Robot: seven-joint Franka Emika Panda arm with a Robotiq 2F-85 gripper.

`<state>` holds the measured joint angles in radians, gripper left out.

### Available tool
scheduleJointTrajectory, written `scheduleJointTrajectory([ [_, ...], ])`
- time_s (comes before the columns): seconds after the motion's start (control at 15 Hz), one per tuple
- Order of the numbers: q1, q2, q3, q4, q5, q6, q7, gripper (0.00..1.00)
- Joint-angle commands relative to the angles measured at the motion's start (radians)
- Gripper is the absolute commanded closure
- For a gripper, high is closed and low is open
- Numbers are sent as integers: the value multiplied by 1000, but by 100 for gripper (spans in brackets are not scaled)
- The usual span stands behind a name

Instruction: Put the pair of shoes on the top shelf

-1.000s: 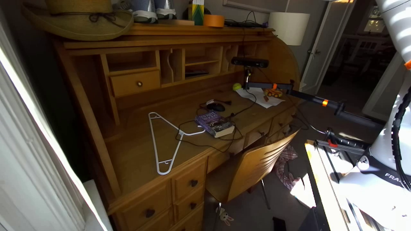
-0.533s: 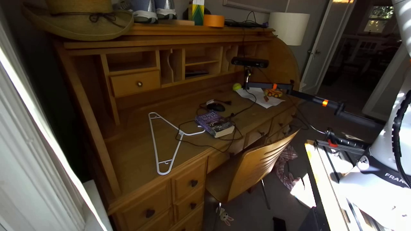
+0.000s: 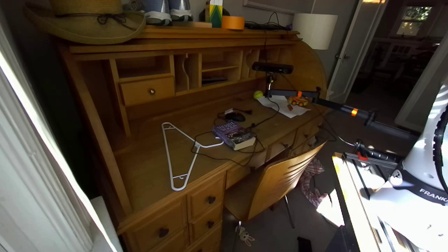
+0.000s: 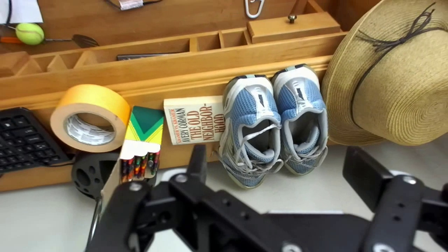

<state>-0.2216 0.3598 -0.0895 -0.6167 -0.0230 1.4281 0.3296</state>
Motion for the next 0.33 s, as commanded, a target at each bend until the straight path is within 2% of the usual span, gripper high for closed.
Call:
scheduleJointTrajectory([
  [0.0,-18,-82,6,-65,33,-67,-8,0],
  [0.07,-5,-34,0,-10,7,-38,0,0],
  [0.27,-9,-60,1,-26,12,-48,-1,0],
])
